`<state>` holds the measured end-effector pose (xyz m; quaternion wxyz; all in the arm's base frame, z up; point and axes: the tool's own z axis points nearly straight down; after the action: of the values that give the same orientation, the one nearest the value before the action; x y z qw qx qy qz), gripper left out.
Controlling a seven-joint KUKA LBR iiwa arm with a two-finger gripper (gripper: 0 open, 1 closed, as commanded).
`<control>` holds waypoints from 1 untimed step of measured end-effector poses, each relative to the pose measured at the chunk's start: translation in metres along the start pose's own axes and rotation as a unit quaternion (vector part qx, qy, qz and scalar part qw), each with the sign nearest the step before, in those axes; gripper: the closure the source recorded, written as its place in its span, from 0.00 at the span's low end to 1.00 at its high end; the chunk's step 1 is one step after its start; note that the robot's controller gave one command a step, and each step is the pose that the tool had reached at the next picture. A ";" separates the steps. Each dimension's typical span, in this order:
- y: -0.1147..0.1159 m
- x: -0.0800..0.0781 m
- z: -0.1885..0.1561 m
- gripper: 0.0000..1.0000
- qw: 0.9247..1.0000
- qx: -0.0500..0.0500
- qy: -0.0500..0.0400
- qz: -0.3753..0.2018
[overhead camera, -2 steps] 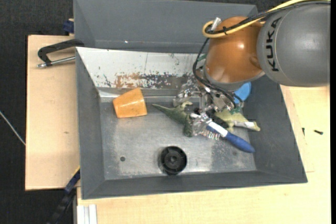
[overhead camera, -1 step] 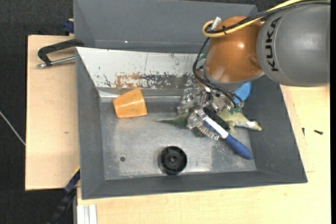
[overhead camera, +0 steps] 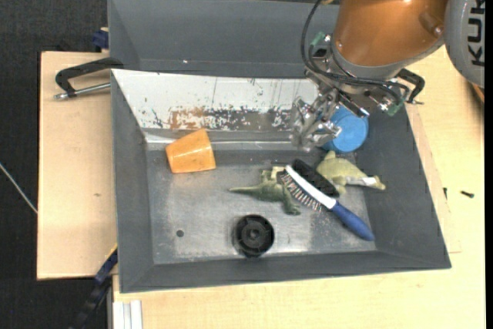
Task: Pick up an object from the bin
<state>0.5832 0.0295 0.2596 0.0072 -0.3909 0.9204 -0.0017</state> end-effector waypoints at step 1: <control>0.019 0.014 0.125 1.00 0.994 -0.006 0.008 0.106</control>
Offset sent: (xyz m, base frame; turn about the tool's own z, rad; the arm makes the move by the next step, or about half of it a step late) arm -0.0206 0.0021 -0.1230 0.2120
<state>0.5614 0.0329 0.1338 -0.0027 -0.2911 0.9567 0.0016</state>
